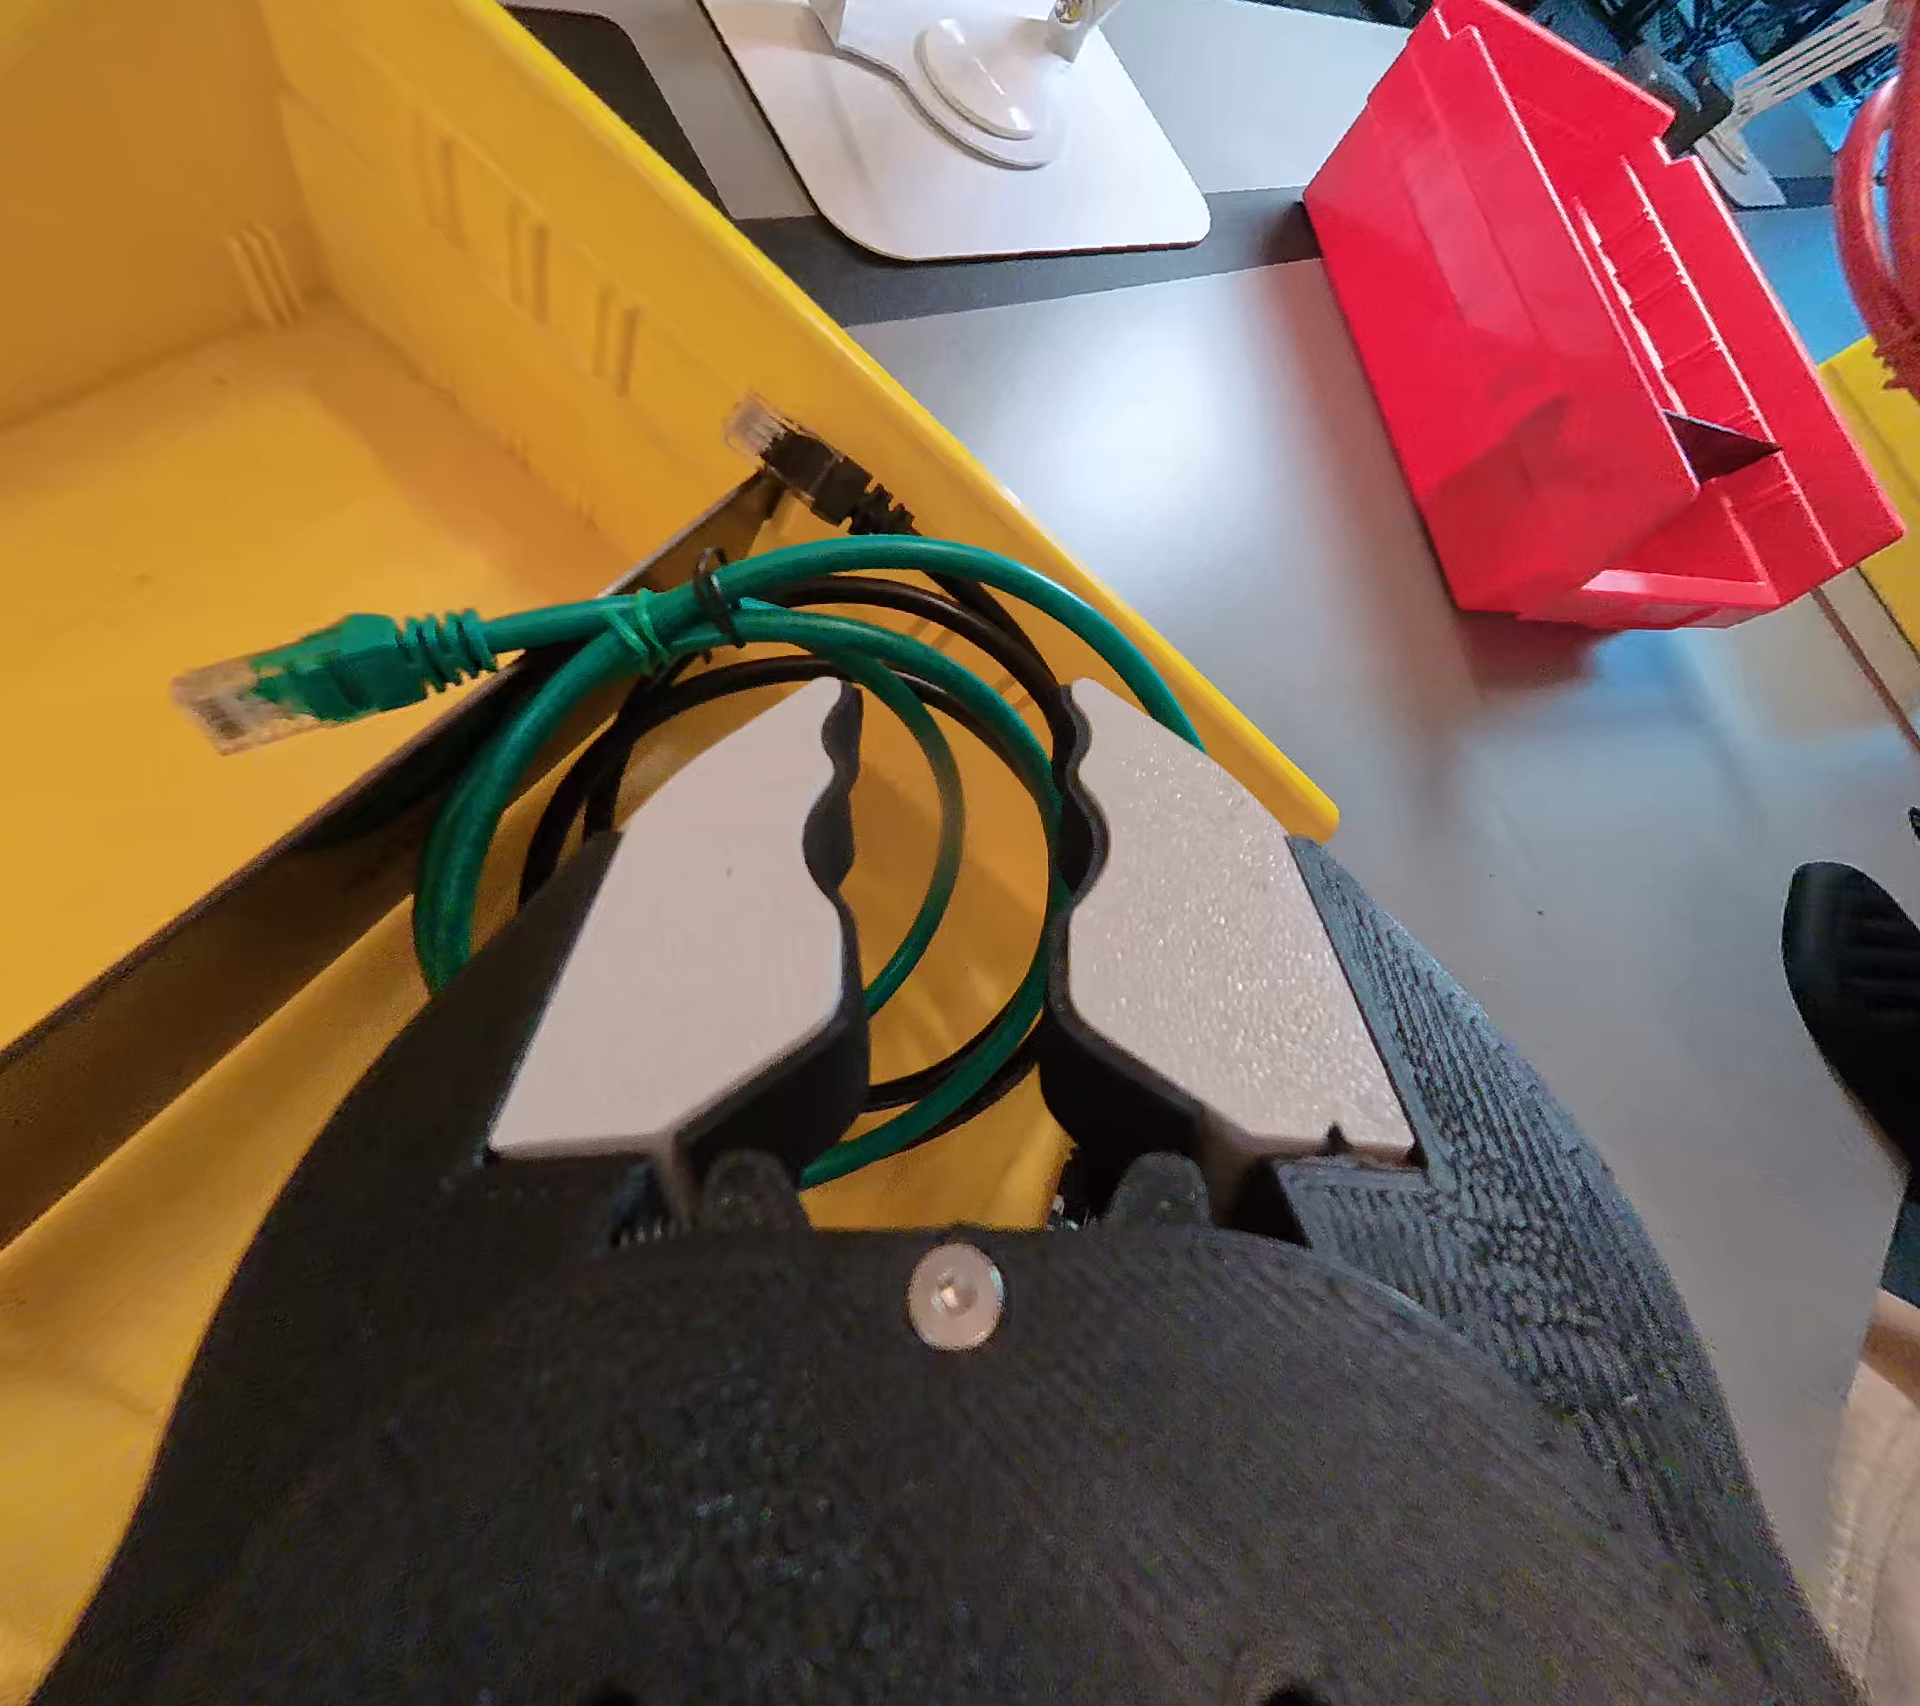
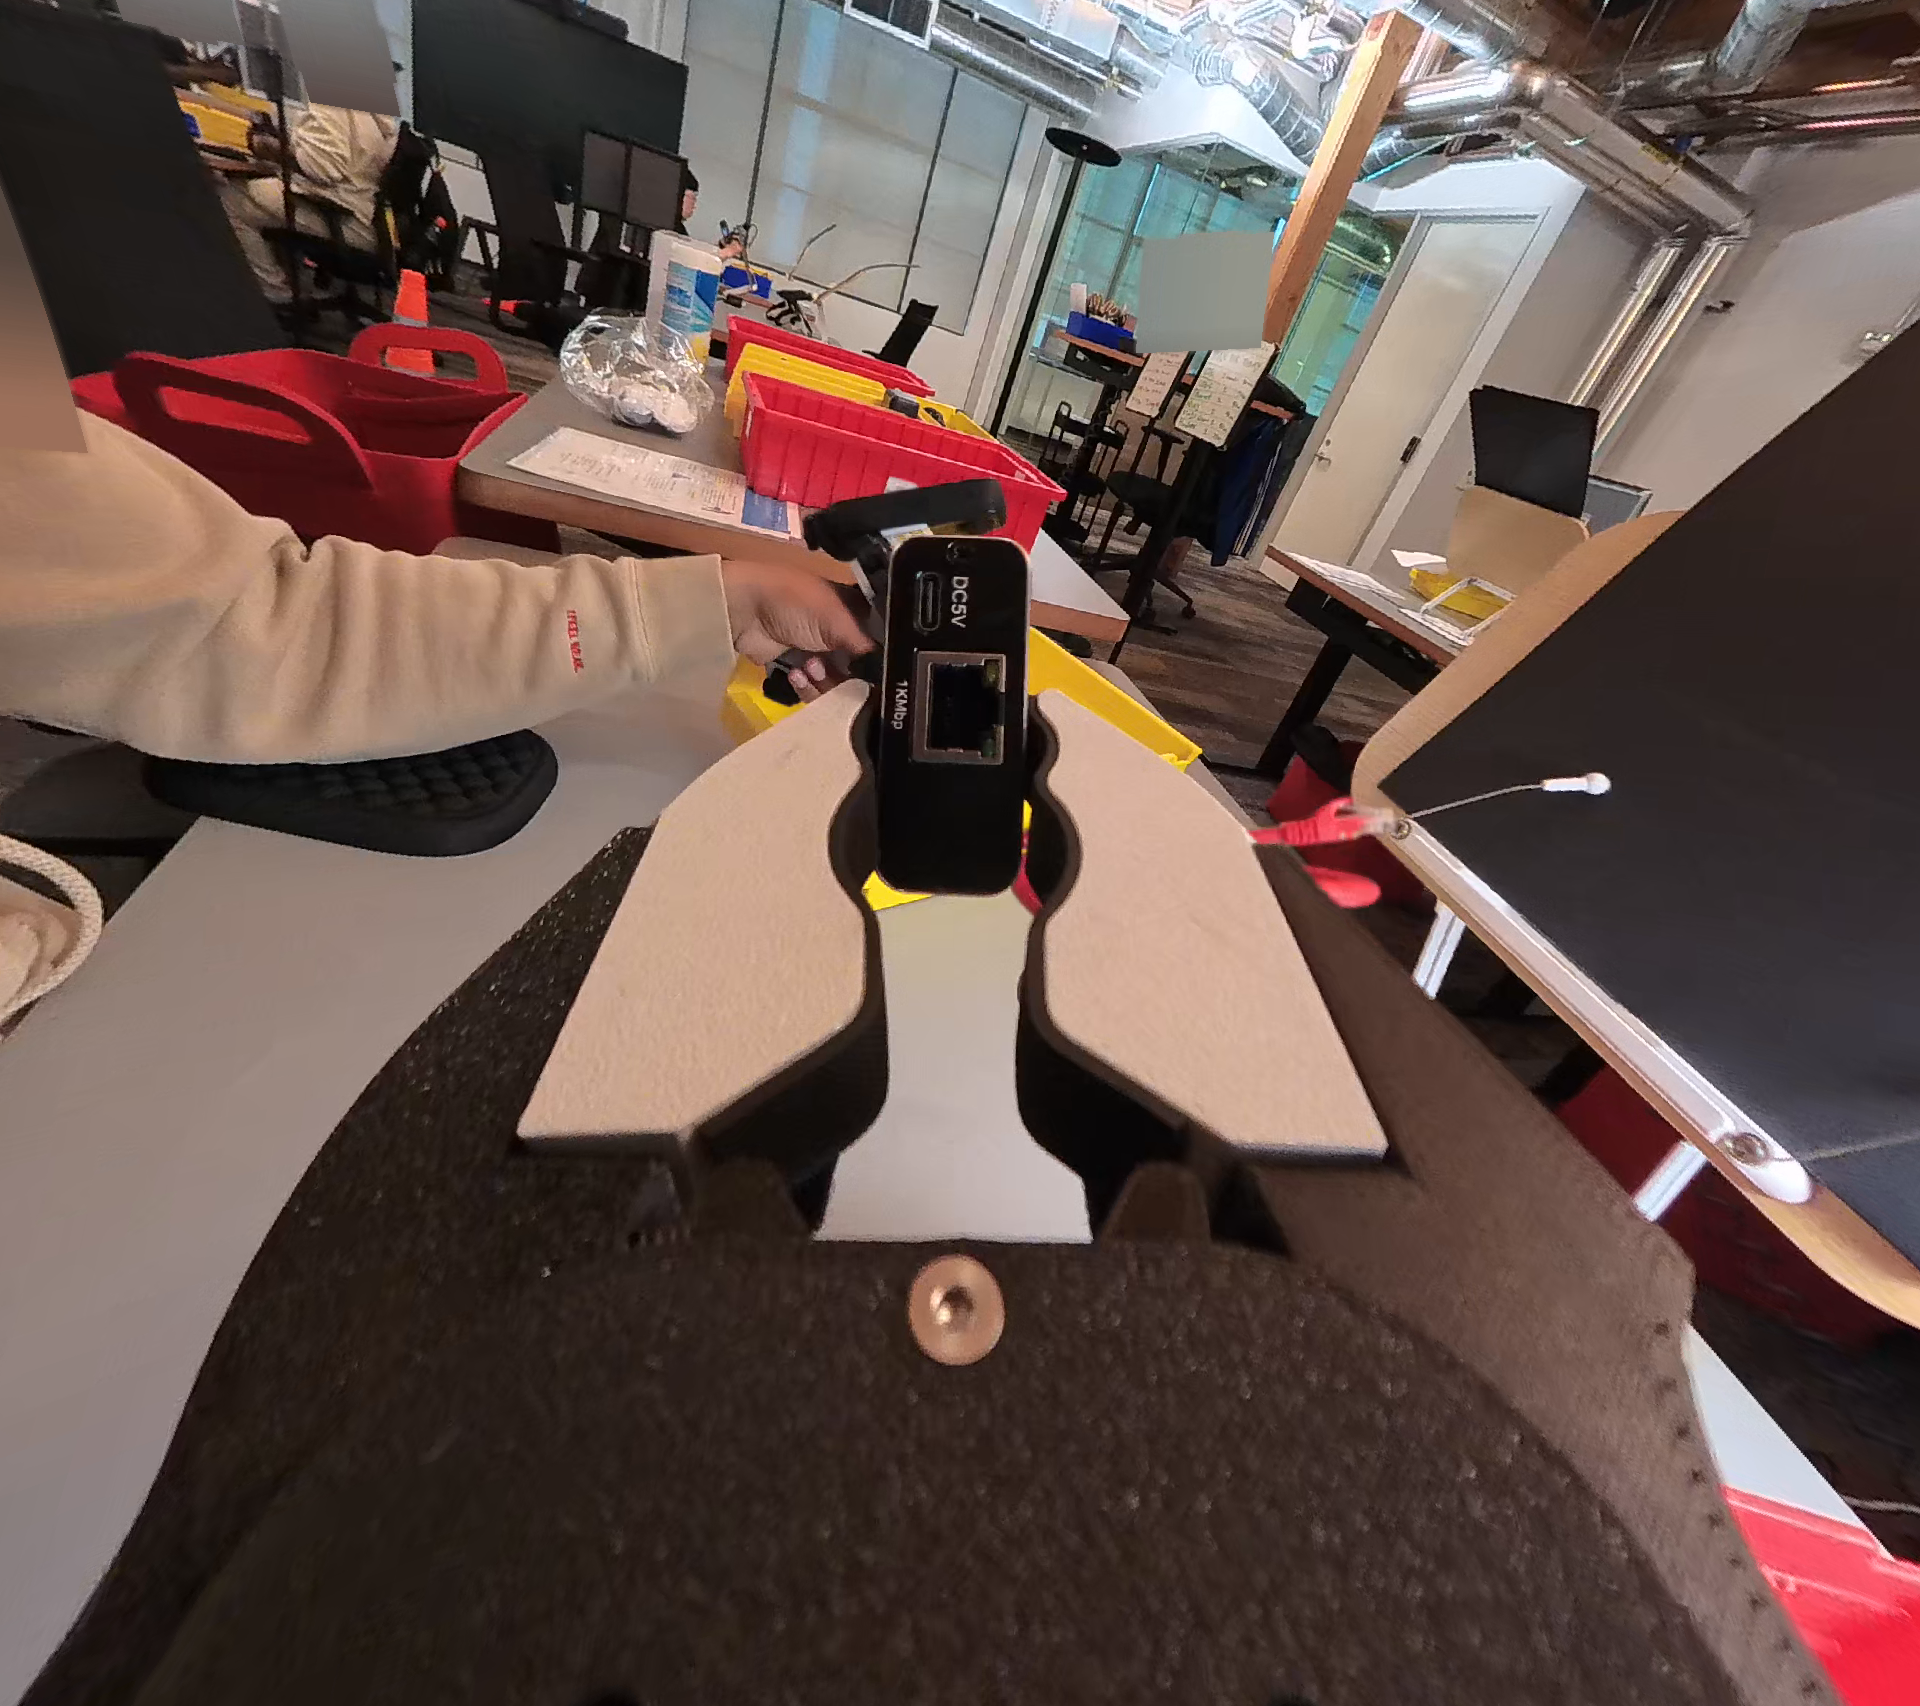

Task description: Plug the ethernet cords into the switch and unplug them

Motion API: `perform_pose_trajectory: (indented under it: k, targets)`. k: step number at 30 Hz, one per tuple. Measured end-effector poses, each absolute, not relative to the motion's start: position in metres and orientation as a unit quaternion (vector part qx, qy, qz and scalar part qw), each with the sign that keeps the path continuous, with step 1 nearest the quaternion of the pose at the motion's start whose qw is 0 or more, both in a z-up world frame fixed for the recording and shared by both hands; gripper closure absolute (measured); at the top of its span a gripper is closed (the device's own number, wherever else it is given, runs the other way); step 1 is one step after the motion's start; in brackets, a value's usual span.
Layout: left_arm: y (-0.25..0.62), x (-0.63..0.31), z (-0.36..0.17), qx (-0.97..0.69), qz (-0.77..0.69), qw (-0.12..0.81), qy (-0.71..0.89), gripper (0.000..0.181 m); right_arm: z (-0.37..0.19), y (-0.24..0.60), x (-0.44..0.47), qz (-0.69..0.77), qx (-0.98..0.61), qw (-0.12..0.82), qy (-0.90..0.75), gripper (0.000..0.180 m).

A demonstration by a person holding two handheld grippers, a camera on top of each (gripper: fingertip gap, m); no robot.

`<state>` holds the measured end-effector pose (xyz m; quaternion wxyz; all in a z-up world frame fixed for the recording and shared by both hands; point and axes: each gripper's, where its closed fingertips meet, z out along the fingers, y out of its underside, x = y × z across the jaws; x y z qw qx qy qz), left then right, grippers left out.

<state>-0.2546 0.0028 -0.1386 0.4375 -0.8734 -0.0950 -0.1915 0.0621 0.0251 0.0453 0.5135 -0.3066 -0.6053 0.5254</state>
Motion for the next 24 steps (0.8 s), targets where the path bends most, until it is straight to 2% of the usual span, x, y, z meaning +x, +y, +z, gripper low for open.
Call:
perform_pose_trajectory:
  k: [4, 6, 7, 9, 15, 18, 21, 24]
  targets:
    - [0.007, -0.247, -0.153, -0.877, -0.214, 0.419, -0.097, 0.145, 0.045, 0.023, 0.061, 0.529, -0.304, 0.511, -0.606, 0.156]
    - [0.011, -0.243, -0.153, -0.871, -0.228, 0.425, -0.091, 0.154, 0.045, 0.023, 0.061, 0.529, -0.304, 0.511, -0.606, 0.156]
    - [0.011, -0.241, -0.149, -0.868, -0.231, 0.431, -0.082, 0.165, 0.045, 0.023, 0.062, 0.528, -0.304, 0.512, -0.606, 0.156]
    - [0.008, -0.242, -0.142, -0.875, -0.207, 0.433, -0.063, 0.167, 0.047, 0.024, 0.063, 0.528, -0.302, 0.514, -0.604, 0.156]
    - [-0.012, -0.231, -0.065, -0.851, -0.114, 0.511, 0.033, 0.175, 0.055, 0.031, 0.072, 0.541, -0.3, 0.522, -0.587, 0.156]
    - [-0.026, -0.194, -0.029, -0.834, -0.086, 0.531, 0.123, 0.175, 0.058, 0.034, 0.075, 0.541, -0.301, 0.527, -0.582, 0.156]
    - [-0.038, -0.137, -0.018, -0.822, -0.123, 0.511, 0.218, 0.175, 0.061, 0.036, 0.078, 0.543, -0.302, 0.532, -0.576, 0.156]
    - [-0.05, -0.082, -0.036, -0.818, -0.16, 0.449, 0.322, 0.175, 0.064, 0.039, 0.082, 0.54, -0.303, 0.539, -0.571, 0.156]
